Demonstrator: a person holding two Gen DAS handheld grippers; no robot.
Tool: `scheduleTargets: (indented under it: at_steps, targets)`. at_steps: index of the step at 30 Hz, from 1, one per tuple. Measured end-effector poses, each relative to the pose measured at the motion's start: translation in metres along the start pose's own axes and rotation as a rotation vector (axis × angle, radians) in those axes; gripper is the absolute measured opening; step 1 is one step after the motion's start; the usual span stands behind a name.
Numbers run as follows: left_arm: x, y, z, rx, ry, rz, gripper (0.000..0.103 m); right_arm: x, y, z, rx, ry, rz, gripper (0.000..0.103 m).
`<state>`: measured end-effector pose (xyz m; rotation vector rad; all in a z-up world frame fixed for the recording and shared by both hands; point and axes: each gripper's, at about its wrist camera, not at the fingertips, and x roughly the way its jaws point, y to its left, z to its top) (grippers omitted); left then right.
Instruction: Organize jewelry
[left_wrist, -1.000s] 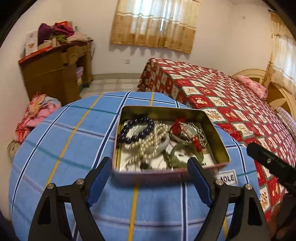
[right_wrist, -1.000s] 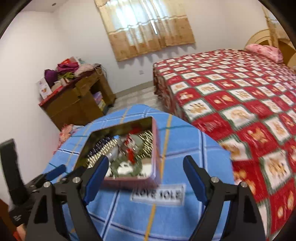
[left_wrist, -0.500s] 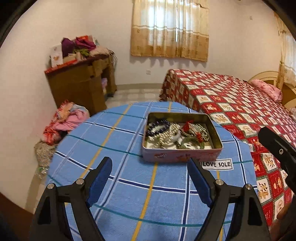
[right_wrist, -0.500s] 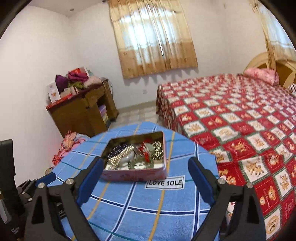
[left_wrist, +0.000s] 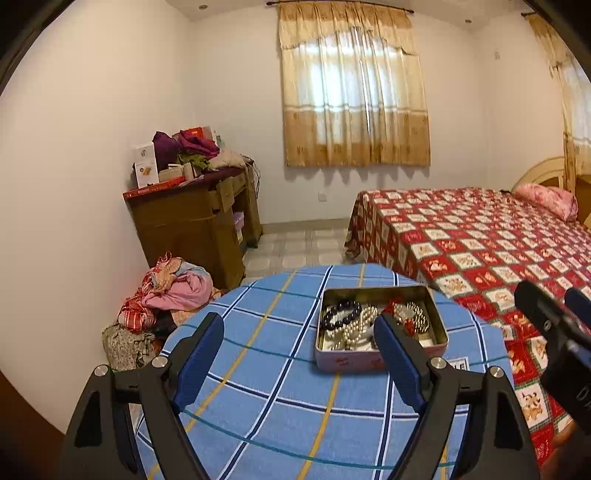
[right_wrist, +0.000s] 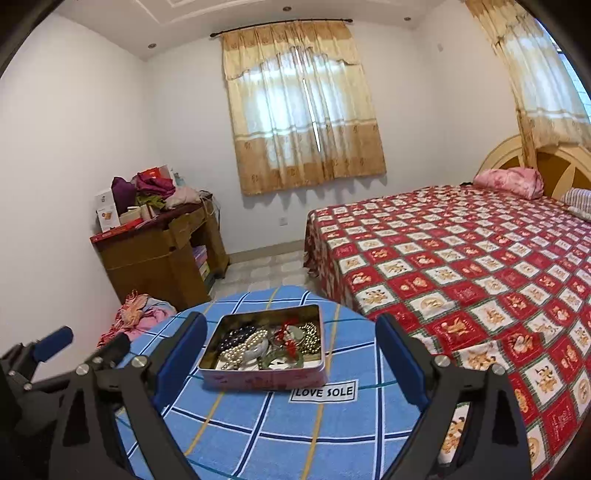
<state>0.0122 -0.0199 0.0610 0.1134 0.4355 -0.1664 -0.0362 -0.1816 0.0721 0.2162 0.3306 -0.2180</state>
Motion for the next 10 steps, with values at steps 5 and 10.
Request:
scheduleTargets:
  at_steps: [5, 10]
  targets:
    - [0.004, 0.008, 0.003, -0.056, 0.008, -0.026, 0.083, 0.004, 0.000, -0.001, 0.004, 0.012, 0.012, 0.095]
    - [0.012, 0.009, 0.000, -0.040, 0.022, 0.027, 0.083, 0.008, -0.006, -0.001, 0.010, 0.018, -0.005, 0.098]
